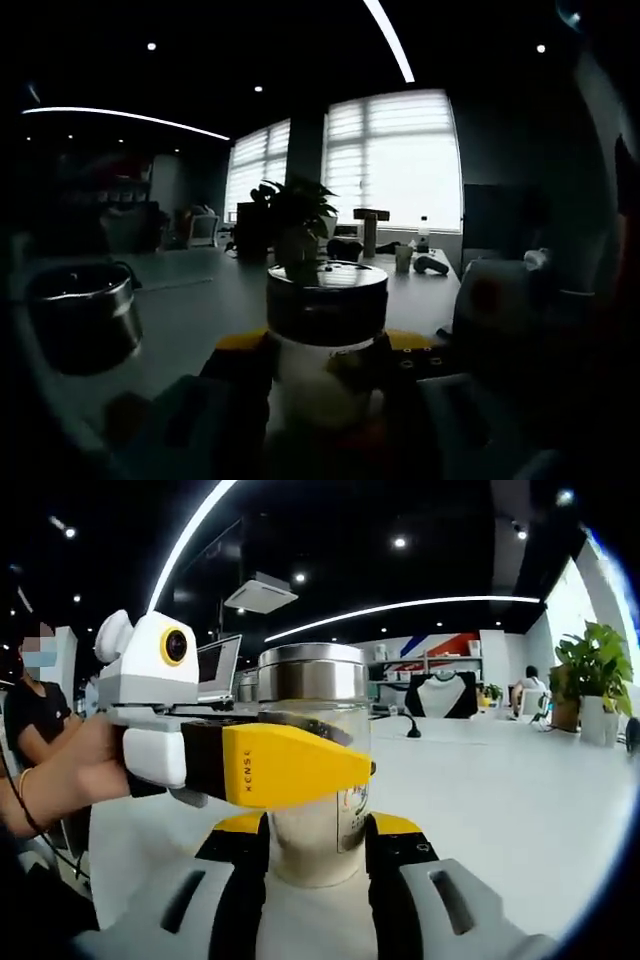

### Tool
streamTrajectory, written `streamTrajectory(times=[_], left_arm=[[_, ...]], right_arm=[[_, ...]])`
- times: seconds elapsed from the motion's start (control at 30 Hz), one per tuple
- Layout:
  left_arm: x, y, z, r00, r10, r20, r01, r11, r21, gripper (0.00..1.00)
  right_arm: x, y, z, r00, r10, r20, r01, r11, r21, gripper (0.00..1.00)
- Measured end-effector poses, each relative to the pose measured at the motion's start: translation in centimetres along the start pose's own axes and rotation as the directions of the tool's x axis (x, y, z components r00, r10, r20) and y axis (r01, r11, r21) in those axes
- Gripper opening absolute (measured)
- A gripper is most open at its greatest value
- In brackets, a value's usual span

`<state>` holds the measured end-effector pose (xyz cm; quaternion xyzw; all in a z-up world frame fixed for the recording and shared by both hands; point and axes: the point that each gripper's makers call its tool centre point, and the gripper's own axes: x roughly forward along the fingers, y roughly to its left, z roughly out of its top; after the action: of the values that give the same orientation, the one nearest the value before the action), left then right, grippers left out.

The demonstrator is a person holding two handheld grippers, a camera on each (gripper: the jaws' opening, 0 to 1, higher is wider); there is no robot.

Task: Rotate the seasoning bottle until the label or dispensing opening points toward the visible target arrow and the bottle remains upright within the marked orientation range

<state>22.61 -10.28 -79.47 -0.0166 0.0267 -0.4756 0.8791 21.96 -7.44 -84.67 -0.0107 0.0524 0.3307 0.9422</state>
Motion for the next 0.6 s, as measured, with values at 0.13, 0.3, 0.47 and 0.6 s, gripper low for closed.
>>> streamTrajectory(times=[0.13,0.3,0.47,0.6], left_arm=[[-0.06,0.25,0.23,0.999,0.034,-0.001,-0.034,0.999,-0.011,0.44],[-0.16,0.55,0.33,0.996,0.087,-0.019,-0.087,0.996,0.0,0.44],[-0.17,0.64,0.53,0.991,0.132,-0.034,-0.131,0.991,0.041,0.43],[-0.22,0.85,0.74,0.988,0.154,-0.022,-0.153,0.988,0.026,0.43]], right_arm=[[0.22,-0.11,0.06,0.999,-0.054,-0.006,0.054,0.999,0.004,0.36],[0.4,-0.25,0.08,0.994,-0.111,-0.004,0.111,0.994,0.01,0.36],[0.47,-0.36,0.13,0.988,-0.157,-0.001,0.157,0.987,0.018,0.36],[0.46,-0.44,0.13,0.978,-0.209,-0.002,0.209,0.978,0.022,0.37]])
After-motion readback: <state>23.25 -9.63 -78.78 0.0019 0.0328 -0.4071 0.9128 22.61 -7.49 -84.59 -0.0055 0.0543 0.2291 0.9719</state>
